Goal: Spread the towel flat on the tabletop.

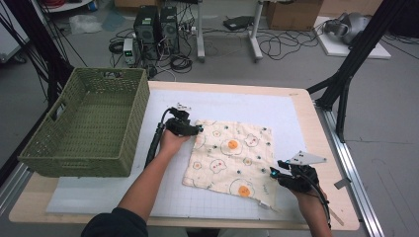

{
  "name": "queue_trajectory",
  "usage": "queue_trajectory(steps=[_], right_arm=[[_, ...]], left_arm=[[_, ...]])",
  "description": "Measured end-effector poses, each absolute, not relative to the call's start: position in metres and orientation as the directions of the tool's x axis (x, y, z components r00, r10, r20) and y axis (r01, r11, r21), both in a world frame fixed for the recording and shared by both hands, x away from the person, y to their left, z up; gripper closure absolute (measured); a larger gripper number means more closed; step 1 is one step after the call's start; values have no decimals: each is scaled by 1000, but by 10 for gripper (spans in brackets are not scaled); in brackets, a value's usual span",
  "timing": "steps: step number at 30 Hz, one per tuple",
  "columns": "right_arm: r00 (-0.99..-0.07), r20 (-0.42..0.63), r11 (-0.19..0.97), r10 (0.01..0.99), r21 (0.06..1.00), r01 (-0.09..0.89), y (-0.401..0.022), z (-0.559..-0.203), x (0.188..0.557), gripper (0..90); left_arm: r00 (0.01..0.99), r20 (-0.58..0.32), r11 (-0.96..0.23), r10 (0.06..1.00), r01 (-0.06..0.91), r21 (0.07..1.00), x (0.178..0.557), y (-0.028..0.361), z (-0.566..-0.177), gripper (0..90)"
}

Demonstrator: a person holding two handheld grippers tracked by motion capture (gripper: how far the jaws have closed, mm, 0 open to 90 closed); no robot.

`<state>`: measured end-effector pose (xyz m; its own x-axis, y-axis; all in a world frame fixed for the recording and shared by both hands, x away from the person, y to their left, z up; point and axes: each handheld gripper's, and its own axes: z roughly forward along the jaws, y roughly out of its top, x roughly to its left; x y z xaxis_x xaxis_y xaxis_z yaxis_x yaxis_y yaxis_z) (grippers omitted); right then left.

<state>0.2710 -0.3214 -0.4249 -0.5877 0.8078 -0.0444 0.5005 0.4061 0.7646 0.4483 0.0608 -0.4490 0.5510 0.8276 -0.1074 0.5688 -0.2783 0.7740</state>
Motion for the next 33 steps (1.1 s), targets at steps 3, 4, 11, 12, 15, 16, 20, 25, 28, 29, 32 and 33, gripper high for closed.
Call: queue_trajectory(steps=[3,4,11,12,15,16,20,25,28,29,32,33], right_arm=[[-586,-43,402,809,768,499,-321,-425,272,574],[-588,-46,405,808,769,495,-321,-425,273,572],[-599,-43,412,800,765,495,-313,-426,276,565],[-601,-46,416,798,764,494,-312,-426,277,566],[-603,-46,418,796,761,495,-311,-427,279,566],[-604,-47,420,795,762,493,-311,-427,281,565],[-610,-41,419,791,763,493,-307,-429,286,558],[-606,-42,417,795,762,495,-302,-430,303,540],[-592,-29,390,805,778,492,-302,-428,320,511],[-585,-28,381,811,784,490,-301,-428,327,493],[-576,-12,355,817,798,487,-298,-428,351,470],[-578,-8,351,816,800,486,-295,-427,359,464]], left_arm=[[561,-19,-344,827,534,772,445,56,-449,445],[584,-18,-356,811,518,778,444,56,-448,518],[602,-1,-383,799,511,770,442,58,-446,879],[584,-9,-369,812,525,767,442,63,-445,879],[531,-7,-339,847,551,762,446,82,-442,879],[518,-4,-334,855,557,761,447,89,-441,879],[447,-20,-272,894,579,768,451,112,-439,878],[416,-106,-185,903,600,779,451,118,-440,641],[430,-128,-152,894,559,815,442,115,-438,491],[432,-138,-140,891,552,822,439,114,-439,475],[452,-167,-116,876,533,838,429,116,-441,406],[464,-177,-109,868,526,844,426,117,-440,399]])
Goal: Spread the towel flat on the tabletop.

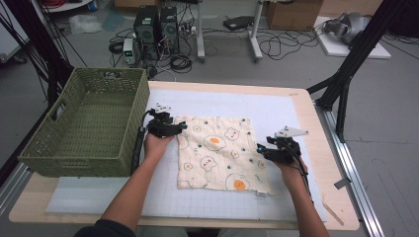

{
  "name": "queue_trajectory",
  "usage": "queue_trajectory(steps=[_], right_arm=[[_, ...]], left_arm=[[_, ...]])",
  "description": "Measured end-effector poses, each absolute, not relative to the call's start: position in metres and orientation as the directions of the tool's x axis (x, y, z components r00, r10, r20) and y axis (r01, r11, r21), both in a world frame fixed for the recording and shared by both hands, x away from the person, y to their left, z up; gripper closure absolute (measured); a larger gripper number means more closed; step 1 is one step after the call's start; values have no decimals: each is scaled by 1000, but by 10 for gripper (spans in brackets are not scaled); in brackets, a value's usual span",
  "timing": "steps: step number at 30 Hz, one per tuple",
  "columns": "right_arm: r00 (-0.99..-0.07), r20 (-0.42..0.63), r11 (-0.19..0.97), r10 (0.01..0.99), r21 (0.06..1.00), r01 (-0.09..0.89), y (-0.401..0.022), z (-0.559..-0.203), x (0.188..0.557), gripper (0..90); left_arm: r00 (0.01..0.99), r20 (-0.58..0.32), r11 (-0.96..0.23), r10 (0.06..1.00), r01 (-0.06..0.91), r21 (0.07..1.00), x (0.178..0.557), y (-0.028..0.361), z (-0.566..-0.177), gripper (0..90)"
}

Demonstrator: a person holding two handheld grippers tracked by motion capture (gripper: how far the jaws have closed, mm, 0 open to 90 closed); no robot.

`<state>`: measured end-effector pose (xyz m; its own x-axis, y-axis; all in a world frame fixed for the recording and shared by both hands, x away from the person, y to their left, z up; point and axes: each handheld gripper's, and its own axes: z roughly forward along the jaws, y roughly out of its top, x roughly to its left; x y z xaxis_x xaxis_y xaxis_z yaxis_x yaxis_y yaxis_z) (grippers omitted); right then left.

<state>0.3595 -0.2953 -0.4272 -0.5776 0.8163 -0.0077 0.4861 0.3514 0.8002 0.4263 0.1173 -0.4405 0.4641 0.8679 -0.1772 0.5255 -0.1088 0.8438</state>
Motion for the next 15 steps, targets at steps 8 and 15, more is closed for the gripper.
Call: queue_trajectory(steps=[8,15], right_arm=[[-579,-45,396,814,773,496,-259,-428,414,370],[-552,6,363,834,749,555,-234,-443,447,456]], left_arm=[[486,-197,-83,852,495,865,408,127,-438,362],[504,-197,-85,841,483,871,398,131,-429,354]])
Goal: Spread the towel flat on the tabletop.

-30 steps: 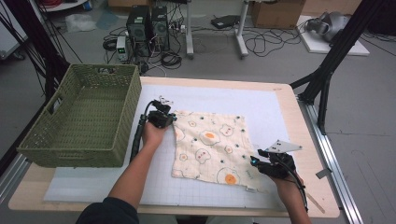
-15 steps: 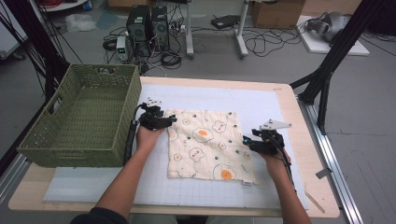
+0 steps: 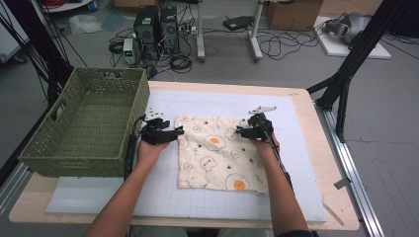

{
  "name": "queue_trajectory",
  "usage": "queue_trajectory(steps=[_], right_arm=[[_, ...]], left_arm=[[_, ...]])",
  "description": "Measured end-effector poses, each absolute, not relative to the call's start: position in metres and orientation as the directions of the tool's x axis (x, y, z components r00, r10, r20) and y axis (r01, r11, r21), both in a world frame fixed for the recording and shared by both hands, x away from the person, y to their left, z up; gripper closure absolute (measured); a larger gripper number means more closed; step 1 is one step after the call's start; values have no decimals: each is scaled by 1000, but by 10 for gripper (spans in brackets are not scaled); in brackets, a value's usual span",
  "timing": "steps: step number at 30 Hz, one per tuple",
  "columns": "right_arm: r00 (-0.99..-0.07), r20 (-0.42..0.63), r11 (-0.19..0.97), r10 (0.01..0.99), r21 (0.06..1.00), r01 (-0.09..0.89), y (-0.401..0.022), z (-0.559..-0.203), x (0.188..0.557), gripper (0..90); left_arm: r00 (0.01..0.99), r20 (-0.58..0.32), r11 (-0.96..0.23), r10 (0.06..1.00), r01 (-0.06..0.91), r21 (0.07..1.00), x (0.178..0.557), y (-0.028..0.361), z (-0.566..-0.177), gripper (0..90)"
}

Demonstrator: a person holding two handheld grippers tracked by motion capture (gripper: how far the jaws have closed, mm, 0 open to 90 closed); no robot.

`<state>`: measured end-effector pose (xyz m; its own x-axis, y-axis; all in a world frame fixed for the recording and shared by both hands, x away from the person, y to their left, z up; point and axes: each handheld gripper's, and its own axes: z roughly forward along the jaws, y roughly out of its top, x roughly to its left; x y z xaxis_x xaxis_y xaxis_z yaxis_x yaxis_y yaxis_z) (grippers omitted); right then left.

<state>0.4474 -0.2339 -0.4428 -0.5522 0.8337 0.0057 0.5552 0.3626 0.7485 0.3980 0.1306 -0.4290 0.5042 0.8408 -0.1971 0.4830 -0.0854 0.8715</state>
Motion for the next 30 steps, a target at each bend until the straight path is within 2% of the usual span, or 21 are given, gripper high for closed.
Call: queue_trajectory(steps=[4,7,9,13,14,15,20,27,30], right_arm=[[-601,-32,428,799,732,530,-216,-445,452,746],[-601,-43,442,798,718,537,-212,-443,455,884],[-562,-101,459,821,702,544,-213,-441,455,888],[-442,-136,402,887,697,593,-224,-440,455,885],[-433,-108,375,895,706,600,-226,-441,455,858],[-428,-90,359,899,710,606,-227,-440,455,775],[-448,-76,347,891,749,564,-226,-434,443,643],[-501,-67,354,863,786,506,-242,-422,413,619],[-520,-44,356,853,777,519,-251,-420,402,610]], left_arm=[[507,-193,-91,840,482,872,395,132,-426,357],[502,-199,-88,842,491,867,394,134,-425,358],[500,-198,-90,843,495,864,393,136,-424,359],[488,-194,-97,851,509,855,388,139,-432,369],[492,-195,-105,849,518,849,387,139,-435,370],[495,-201,-107,845,524,845,386,139,-439,374],[504,-228,-120,833,567,815,384,138,-449,400],[491,-225,-109,841,562,820,389,129,-452,429],[493,-187,-154,850,572,805,393,120,-452,452]])
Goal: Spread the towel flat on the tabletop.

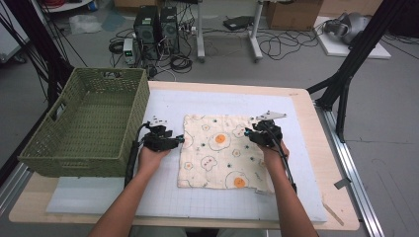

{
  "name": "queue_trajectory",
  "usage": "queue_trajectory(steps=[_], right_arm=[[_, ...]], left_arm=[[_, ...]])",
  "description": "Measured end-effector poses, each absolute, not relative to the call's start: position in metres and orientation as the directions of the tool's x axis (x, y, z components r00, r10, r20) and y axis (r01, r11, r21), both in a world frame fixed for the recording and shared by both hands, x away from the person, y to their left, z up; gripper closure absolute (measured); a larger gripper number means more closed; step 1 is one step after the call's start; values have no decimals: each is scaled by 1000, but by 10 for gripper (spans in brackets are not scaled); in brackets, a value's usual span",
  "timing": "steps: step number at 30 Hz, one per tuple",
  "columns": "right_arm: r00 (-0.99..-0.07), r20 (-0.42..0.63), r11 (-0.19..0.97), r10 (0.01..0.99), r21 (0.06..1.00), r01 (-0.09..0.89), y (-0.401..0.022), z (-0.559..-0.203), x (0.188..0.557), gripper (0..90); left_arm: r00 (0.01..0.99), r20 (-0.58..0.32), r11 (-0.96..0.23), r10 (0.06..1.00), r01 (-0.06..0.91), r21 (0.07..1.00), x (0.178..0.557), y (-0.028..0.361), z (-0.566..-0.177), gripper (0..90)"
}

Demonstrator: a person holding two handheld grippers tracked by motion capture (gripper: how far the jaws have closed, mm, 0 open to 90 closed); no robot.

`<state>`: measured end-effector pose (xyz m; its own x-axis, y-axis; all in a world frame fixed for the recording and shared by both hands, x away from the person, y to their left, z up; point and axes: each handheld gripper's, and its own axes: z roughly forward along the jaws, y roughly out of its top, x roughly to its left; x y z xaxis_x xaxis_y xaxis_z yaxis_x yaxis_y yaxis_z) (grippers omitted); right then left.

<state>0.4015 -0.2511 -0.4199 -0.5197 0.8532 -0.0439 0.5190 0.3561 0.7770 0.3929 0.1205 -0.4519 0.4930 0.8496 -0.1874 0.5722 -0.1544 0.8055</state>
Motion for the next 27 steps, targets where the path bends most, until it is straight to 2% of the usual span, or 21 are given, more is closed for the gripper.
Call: queue_trajectory(steps=[4,6,10,11,12,13,15,18,21,23,25,27], right_arm=[[-536,-47,355,843,797,488,-260,-417,382,612],[-540,-53,361,840,798,483,-265,-418,371,611],[-547,-36,354,836,798,488,-276,-423,351,603],[-544,-34,354,838,792,497,-278,-424,346,599],[-547,-33,357,836,789,500,-281,-426,341,598],[-550,-34,360,835,788,499,-282,-428,337,598],[-555,-34,369,831,780,505,-285,-432,327,599],[-573,-20,377,820,772,512,-285,-435,316,600],[-588,-7,388,809,758,524,-282,-438,306,603],[-598,-6,404,801,744,533,-279,-441,303,603],[-598,-14,418,801,729,543,-279,-444,302,621],[-599,1,409,800,730,547,-281,-445,301,699]], left_arm=[[492,-193,-160,849,587,793,398,112,-452,464],[504,-168,-186,847,577,795,398,107,-452,472],[549,-144,-234,824,560,795,394,97,-452,555],[561,-127,-255,818,552,794,393,96,-451,597],[581,-115,-277,806,541,794,392,95,-452,749],[586,-95,-294,805,533,794,391,93,-451,852],[572,-77,-300,816,535,790,392,92,-450,871],[525,-36,-299,850,539,788,395,95,-449,874],[504,-73,-259,861,556,790,398,103,-449,864],[484,-76,-245,872,565,788,398,104,-449,777],[478,-112,-211,871,571,793,395,107,-447,608],[500,-126,-206,857,556,805,387,111,-445,571]])
